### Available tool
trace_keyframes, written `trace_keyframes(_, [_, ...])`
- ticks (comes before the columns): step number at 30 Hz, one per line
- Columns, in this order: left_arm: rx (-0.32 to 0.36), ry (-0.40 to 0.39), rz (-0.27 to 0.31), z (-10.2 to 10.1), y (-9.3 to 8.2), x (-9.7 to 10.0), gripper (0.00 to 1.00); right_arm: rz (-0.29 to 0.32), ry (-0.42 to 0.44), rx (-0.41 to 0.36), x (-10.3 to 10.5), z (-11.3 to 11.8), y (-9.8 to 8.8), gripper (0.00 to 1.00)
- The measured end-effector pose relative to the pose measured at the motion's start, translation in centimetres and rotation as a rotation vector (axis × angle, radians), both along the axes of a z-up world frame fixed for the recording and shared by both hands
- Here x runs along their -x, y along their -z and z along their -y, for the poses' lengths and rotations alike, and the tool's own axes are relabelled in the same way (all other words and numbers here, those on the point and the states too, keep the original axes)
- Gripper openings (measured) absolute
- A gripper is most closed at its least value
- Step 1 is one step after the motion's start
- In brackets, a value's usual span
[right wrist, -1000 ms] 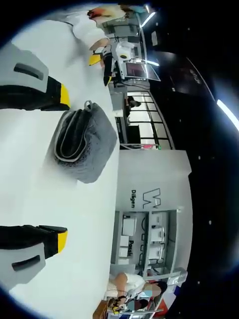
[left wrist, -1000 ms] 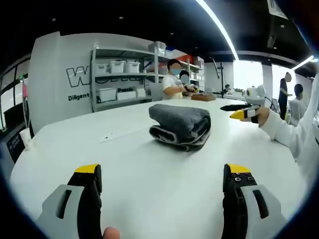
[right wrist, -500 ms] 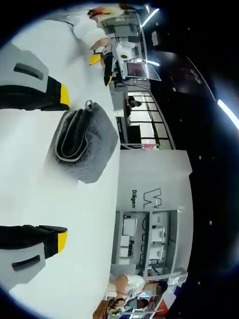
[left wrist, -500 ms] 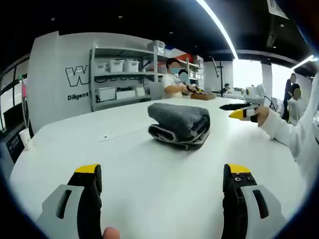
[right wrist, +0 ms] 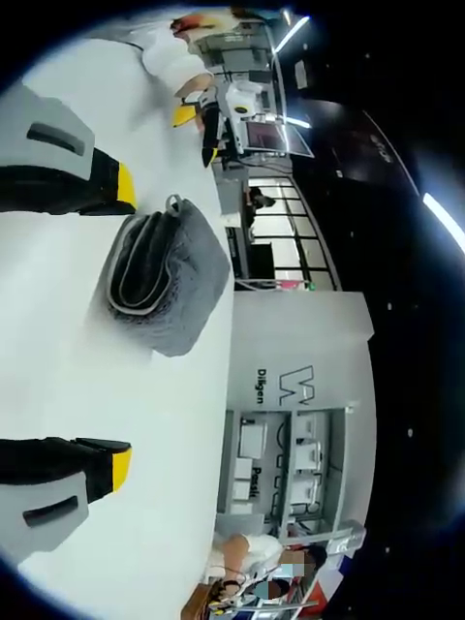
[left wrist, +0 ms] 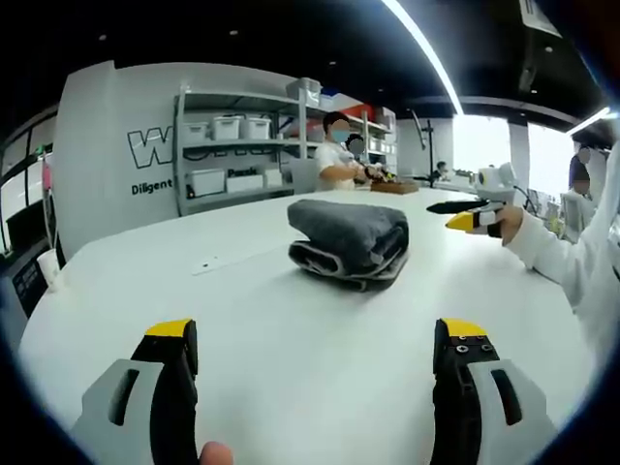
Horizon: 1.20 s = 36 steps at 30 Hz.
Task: Open the folded towel by lifting each exposed corner and separating the folded layers until the towel lies flat within the target outline without major curled edges
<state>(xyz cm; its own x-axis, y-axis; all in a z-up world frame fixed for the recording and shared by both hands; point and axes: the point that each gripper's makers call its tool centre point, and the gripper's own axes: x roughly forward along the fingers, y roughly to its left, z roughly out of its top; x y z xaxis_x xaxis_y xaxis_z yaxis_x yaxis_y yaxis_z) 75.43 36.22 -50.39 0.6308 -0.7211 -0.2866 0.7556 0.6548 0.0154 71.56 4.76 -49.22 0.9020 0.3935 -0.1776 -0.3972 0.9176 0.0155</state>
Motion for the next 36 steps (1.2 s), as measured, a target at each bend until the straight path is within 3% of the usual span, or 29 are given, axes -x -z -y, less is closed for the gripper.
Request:
trace_keyframes(20, [-0.065,-0.033,-0.010,-0.9,0.4,-0.1,1.00,-0.017,-0.005,0.026,-0.1,-0.6,0.7,0.96])
trace_keyframes(29, [-0.113,-0.032,-0.036,-0.8,1.3,0.0,1.00,-0.010,0.003,0.066,-0.5,-1.3,0.4,0.96])
trace_keyframes(36, [-0.119,-0.018,-0.022,-0.4,1.0,0.2,1.00,0.004,0.003,0.092,-1.4,-2.6,-0.2,0.96])
